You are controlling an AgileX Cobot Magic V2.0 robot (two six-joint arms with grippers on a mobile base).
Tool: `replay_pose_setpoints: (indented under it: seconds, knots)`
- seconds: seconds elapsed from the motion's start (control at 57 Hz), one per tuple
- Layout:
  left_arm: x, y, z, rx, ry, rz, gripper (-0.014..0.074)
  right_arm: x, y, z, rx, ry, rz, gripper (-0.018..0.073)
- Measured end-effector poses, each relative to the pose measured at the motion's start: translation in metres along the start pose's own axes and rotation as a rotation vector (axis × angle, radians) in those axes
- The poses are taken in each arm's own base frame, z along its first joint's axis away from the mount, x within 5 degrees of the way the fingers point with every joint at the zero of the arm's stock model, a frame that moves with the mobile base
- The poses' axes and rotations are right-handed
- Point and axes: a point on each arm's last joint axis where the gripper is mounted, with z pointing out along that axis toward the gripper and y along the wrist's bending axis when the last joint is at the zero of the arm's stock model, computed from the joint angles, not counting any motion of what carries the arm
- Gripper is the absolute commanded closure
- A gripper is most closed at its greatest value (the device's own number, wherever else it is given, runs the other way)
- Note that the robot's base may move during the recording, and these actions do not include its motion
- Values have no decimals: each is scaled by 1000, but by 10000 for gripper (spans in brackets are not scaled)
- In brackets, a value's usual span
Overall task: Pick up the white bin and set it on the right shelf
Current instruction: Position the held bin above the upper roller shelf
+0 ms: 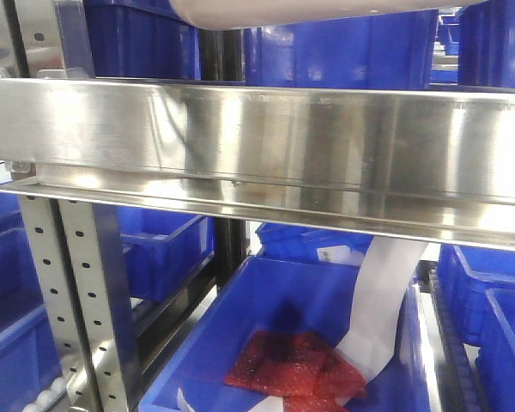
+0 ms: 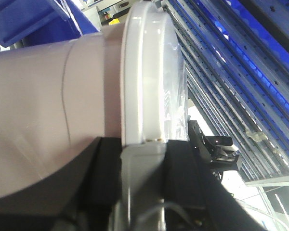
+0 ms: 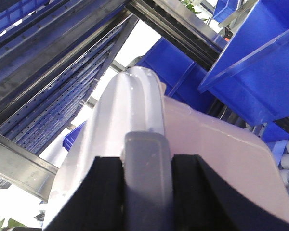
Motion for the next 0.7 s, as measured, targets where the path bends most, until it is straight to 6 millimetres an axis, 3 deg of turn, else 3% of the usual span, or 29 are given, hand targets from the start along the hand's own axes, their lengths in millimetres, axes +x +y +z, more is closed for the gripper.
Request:
replay_pose_setpoints:
  seconds: [0.701]
  knots:
    - [0, 0, 0, 0, 0, 0, 722, 0, 0, 0, 0, 0, 0, 498]
